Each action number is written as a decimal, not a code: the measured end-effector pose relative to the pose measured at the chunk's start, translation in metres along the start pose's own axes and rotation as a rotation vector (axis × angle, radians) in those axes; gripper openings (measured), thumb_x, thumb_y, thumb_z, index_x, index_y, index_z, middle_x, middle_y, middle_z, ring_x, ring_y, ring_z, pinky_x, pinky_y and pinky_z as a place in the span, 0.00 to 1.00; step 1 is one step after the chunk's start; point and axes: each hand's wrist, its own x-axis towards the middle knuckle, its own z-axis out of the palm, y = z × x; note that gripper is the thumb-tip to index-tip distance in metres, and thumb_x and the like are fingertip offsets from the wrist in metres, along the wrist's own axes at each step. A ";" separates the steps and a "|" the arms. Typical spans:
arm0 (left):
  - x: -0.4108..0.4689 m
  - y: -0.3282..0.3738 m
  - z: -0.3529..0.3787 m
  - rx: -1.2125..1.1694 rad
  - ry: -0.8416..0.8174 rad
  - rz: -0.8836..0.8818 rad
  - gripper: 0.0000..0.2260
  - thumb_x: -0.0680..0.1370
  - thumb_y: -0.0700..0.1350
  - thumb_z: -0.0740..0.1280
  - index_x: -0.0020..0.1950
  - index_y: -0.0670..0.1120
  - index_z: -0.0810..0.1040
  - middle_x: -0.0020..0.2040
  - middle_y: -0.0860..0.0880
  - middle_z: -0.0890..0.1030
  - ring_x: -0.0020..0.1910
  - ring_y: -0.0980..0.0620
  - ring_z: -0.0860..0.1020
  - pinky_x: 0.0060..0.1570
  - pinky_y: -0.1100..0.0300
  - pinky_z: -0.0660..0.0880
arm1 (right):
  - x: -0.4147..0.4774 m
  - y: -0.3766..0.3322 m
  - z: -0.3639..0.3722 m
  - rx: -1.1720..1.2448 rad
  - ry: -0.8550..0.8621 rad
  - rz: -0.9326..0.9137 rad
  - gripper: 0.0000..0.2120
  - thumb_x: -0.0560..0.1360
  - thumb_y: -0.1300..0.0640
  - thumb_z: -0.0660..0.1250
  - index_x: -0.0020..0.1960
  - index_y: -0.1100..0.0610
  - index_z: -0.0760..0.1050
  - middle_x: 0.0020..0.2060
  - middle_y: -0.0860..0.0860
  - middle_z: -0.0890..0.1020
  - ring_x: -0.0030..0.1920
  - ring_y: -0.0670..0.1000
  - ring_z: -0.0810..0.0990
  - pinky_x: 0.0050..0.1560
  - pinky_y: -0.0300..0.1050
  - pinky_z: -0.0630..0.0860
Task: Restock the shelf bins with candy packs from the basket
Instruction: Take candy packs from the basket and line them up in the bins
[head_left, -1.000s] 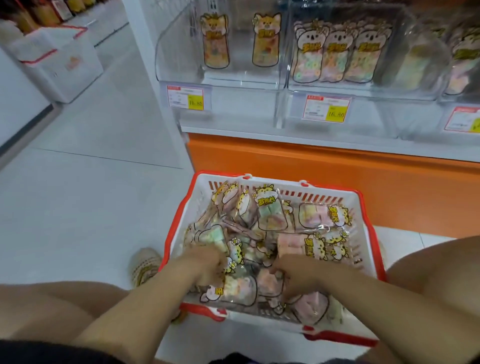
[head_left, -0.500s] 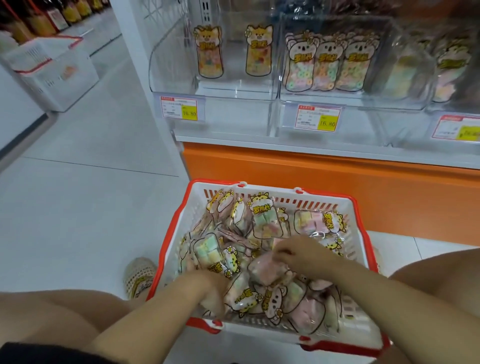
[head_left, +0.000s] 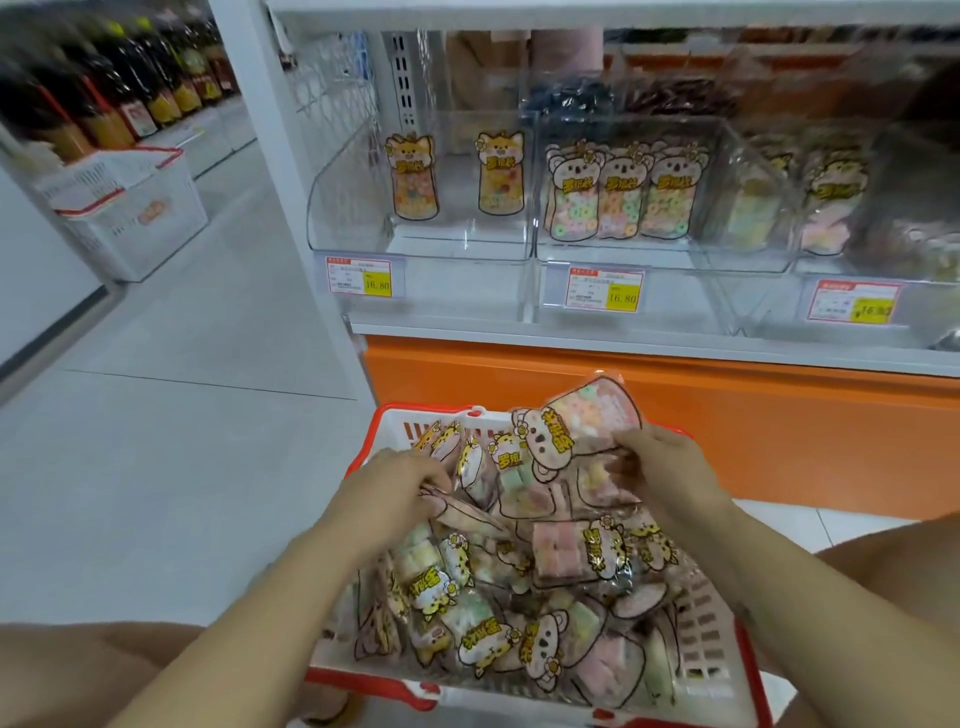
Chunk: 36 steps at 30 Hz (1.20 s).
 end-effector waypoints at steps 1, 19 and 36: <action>0.001 0.000 0.000 -0.039 0.078 0.045 0.07 0.77 0.46 0.73 0.50 0.59 0.81 0.51 0.62 0.75 0.58 0.54 0.74 0.57 0.54 0.74 | -0.005 -0.003 0.002 0.103 -0.046 0.030 0.04 0.80 0.65 0.63 0.49 0.66 0.75 0.30 0.54 0.81 0.32 0.50 0.80 0.40 0.47 0.77; 0.000 0.062 -0.019 -1.125 0.261 -0.067 0.18 0.80 0.30 0.61 0.39 0.49 0.79 0.39 0.45 0.79 0.37 0.46 0.76 0.32 0.63 0.75 | -0.037 -0.024 0.011 0.247 -0.327 -0.033 0.18 0.68 0.57 0.73 0.56 0.61 0.76 0.40 0.49 0.85 0.36 0.46 0.82 0.41 0.42 0.76; 0.001 0.095 -0.031 -0.994 0.329 0.124 0.45 0.75 0.44 0.75 0.77 0.70 0.48 0.71 0.68 0.63 0.66 0.80 0.60 0.67 0.68 0.65 | -0.046 -0.062 0.014 -0.291 -0.230 -0.425 0.23 0.68 0.45 0.77 0.61 0.47 0.77 0.50 0.44 0.84 0.46 0.43 0.84 0.44 0.37 0.78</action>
